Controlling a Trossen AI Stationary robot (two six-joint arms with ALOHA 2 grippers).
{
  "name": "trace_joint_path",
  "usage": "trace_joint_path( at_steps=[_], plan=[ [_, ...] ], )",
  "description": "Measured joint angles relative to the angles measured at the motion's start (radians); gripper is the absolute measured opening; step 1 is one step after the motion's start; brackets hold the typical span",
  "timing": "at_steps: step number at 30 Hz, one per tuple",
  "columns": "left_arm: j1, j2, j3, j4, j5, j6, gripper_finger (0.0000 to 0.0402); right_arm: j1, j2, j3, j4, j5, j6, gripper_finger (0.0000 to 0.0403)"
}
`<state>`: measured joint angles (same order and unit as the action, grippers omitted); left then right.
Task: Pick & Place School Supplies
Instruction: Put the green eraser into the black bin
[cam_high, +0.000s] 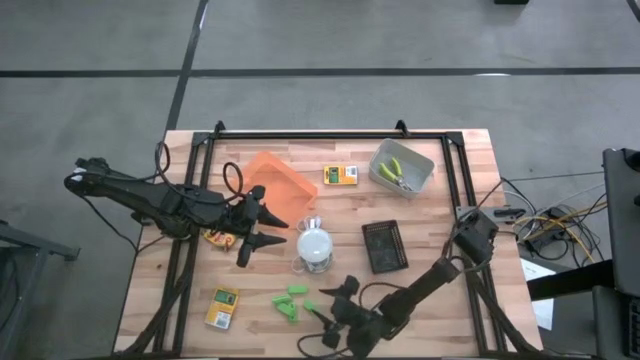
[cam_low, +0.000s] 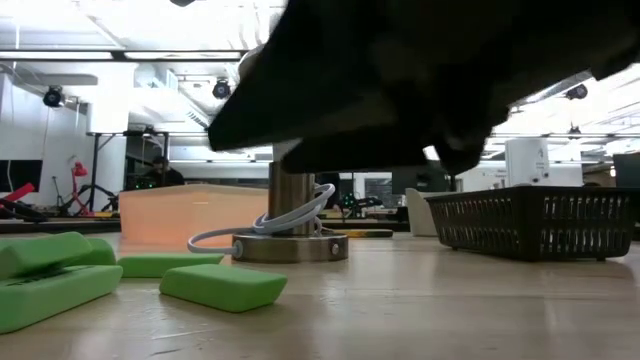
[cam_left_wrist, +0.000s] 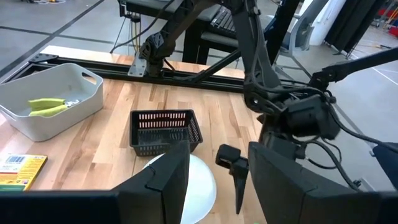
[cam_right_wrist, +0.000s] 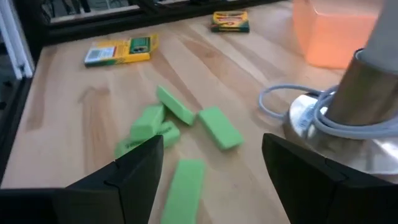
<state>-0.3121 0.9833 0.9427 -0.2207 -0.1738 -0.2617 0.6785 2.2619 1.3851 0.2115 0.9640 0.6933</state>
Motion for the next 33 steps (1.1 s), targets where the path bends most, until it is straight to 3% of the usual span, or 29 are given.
trace_joint_path(
  at_steps=[7,19,27,33],
  plan=[
    [0.000,0.000,0.000,-0.006,0.000,0.000,0.0170,-0.003,0.080,0.080,-0.001,-0.022,0.006,0.0271],
    [0.000,0.001,0.000,-0.008,0.000,0.000,0.0170,-0.003,0.086,0.086,-0.030,-0.109,0.008,0.0263],
    [0.000,0.001,0.000,-0.008,0.000,0.000,0.0170,-0.016,0.086,0.085,-0.106,-0.201,0.124,0.0262],
    [0.000,0.001,0.000,-0.008,0.000,0.000,0.0170,-0.025,0.086,0.085,-0.120,-0.206,0.139,0.0262]
  ],
)
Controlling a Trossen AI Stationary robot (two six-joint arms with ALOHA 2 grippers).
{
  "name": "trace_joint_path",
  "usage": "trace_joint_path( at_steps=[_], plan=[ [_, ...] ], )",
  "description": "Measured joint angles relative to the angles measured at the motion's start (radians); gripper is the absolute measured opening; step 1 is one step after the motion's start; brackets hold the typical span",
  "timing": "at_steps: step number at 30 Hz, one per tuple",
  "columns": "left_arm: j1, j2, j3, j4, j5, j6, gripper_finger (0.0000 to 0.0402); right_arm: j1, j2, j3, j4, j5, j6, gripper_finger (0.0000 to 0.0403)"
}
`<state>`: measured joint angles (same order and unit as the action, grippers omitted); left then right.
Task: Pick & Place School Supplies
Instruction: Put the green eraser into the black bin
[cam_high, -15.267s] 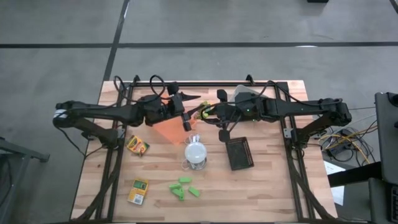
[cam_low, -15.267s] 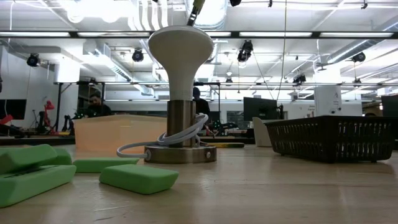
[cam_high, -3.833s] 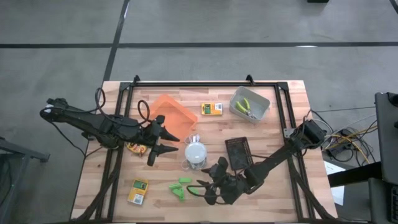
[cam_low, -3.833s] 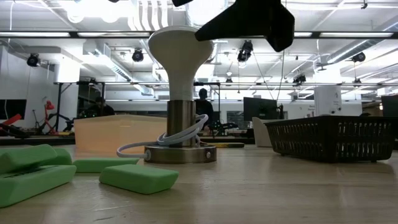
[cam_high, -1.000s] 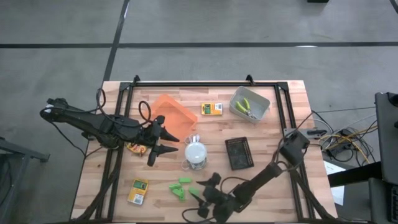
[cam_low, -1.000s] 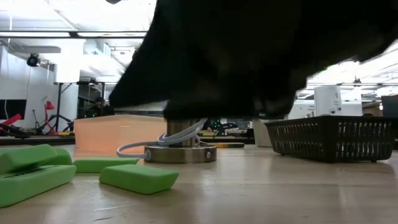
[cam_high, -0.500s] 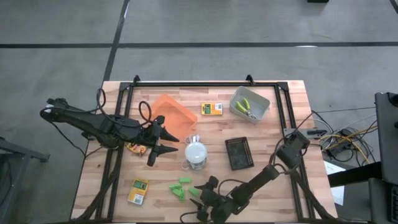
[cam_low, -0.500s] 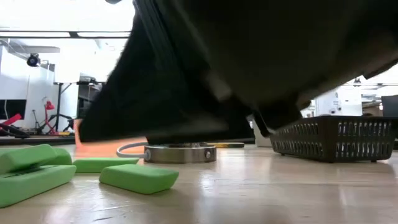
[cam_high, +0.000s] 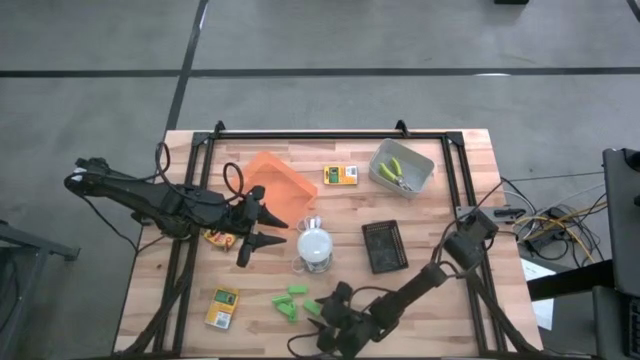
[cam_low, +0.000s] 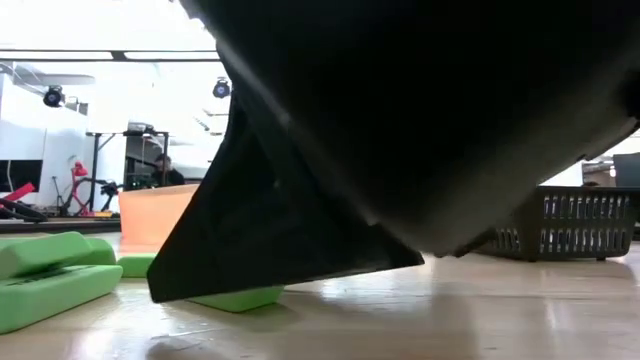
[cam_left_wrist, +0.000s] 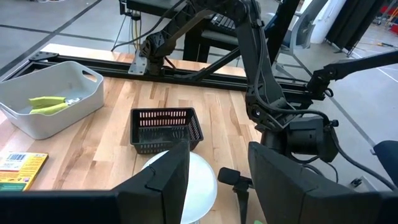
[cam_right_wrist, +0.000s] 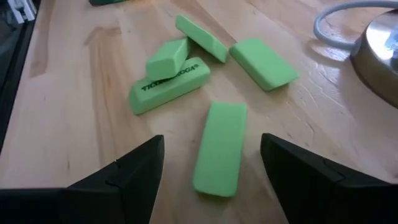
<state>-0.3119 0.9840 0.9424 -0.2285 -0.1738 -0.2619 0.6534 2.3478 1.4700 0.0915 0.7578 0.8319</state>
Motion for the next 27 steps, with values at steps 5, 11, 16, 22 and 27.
trace_joint_path(
  at_steps=[5,11,16,22,27],
  plan=[
    [0.000,0.000,0.000,0.000,0.000,0.000,0.0170,-0.010,-0.003,0.002,-0.035,-0.009,0.053,0.0251],
    [0.000,0.000,0.000,0.000,0.000,0.000,0.0170,-0.018,-0.006,0.003,-0.056,-0.039,0.053,0.0240],
    [0.000,0.000,0.000,0.000,0.000,0.000,0.0170,-0.018,-0.006,0.003,-0.074,-0.049,0.015,0.0229],
    [0.000,0.000,0.000,0.000,0.000,0.000,0.0170,-0.018,-0.001,0.003,-0.081,-0.054,-0.070,0.0223],
    [0.000,0.000,0.000,0.000,0.000,0.000,0.0170,-0.019,0.000,0.003,-0.086,-0.062,-0.132,0.0223]
  ],
)
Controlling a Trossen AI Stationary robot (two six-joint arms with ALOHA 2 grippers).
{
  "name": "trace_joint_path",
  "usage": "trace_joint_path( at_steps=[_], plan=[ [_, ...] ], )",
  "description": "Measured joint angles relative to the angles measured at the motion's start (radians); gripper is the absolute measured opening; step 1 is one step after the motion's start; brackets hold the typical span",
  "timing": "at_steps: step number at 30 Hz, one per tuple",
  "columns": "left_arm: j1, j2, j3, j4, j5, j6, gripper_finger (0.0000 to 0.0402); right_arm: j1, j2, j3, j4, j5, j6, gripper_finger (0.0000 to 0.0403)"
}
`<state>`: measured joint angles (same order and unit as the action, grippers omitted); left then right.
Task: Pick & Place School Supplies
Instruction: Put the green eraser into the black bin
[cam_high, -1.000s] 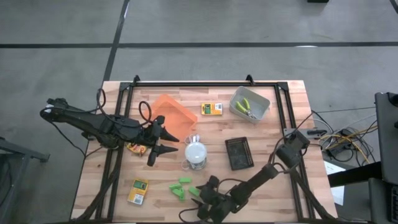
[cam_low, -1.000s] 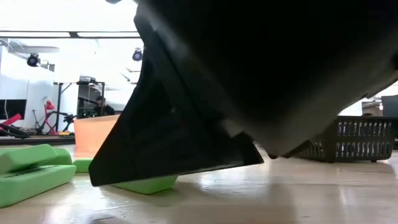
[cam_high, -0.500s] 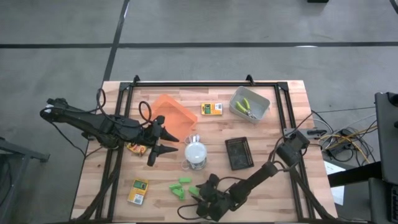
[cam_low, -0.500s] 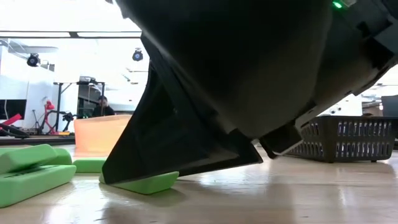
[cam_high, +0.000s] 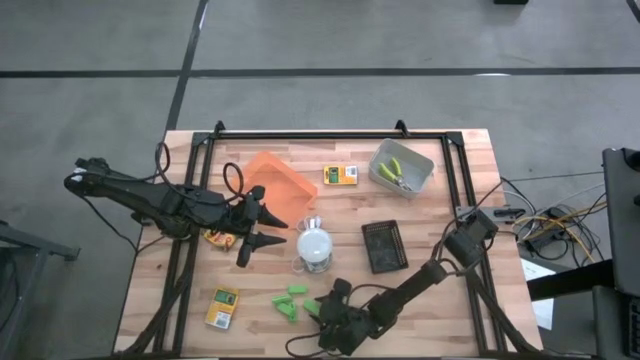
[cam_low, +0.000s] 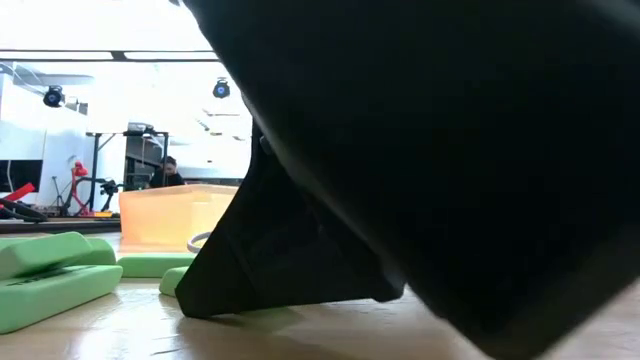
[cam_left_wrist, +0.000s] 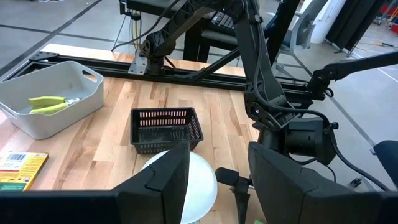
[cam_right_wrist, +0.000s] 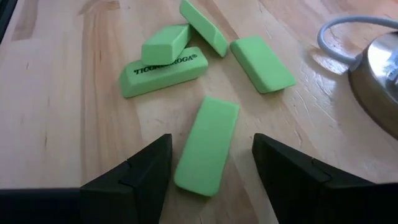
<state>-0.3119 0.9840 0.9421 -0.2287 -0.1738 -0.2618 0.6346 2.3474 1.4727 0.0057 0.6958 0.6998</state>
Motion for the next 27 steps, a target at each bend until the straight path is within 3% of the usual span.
trace_joint_path(
  at_steps=[19,27],
  plan=[
    [0.000,0.000,0.000,0.000,0.000,0.000,0.0170,-0.003,0.001,-0.002,-0.015,-0.043,0.045,0.0221],
    [0.000,0.000,0.000,0.000,0.000,0.000,0.0170,-0.003,0.000,-0.003,-0.018,-0.038,0.045,0.0171]
  ],
)
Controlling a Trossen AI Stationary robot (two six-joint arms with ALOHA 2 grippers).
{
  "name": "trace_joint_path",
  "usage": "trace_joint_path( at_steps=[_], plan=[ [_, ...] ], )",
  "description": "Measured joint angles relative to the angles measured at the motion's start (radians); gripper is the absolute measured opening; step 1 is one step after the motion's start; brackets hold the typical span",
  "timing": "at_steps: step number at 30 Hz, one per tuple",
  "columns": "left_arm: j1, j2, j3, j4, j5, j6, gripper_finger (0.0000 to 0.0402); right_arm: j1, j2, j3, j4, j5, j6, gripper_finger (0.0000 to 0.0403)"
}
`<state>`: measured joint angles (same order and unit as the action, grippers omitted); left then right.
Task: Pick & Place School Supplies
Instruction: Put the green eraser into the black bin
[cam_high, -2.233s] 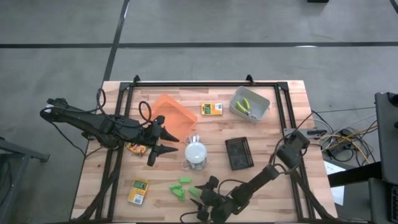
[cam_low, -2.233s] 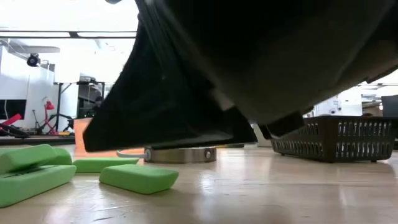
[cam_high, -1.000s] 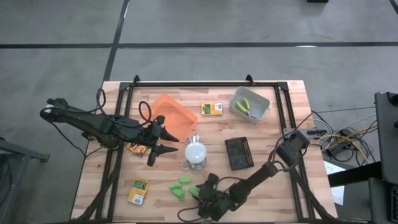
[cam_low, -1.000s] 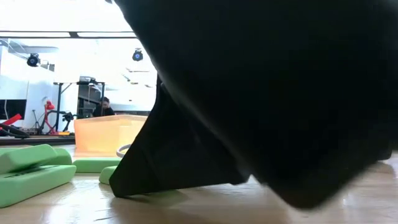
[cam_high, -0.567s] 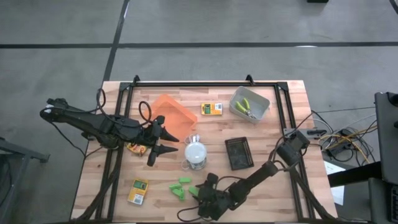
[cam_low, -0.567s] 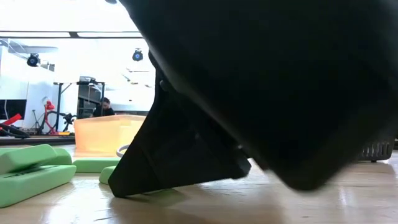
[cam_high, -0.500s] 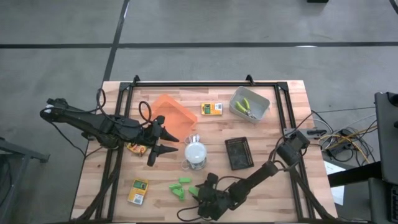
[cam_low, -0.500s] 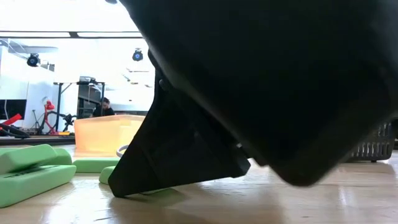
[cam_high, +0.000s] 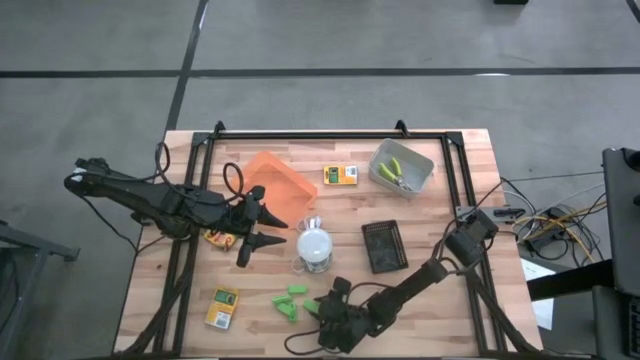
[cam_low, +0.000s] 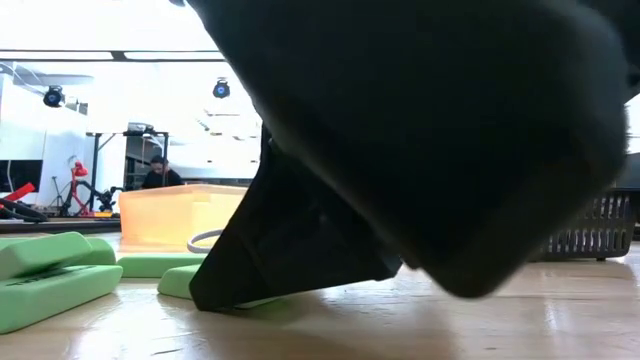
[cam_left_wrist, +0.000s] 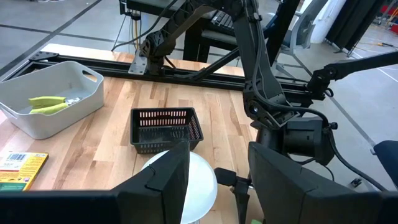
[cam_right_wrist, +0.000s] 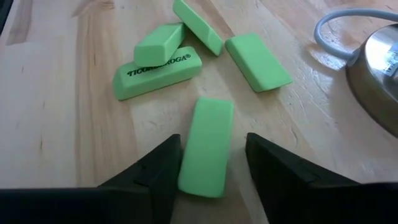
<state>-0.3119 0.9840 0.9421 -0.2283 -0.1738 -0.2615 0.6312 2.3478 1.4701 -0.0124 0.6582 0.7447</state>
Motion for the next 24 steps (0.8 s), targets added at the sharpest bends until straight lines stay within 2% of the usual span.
trace_joint_path(
  at_steps=[12,24],
  plan=[
    [0.000,0.000,0.000,0.000,0.000,0.000,0.0170,0.001,-0.001,0.000,0.002,0.024,-0.004,0.0086],
    [0.000,0.000,0.000,0.000,0.000,0.000,0.0170,0.006,0.000,0.044,-0.015,0.102,-0.162,0.0084]
  ],
)
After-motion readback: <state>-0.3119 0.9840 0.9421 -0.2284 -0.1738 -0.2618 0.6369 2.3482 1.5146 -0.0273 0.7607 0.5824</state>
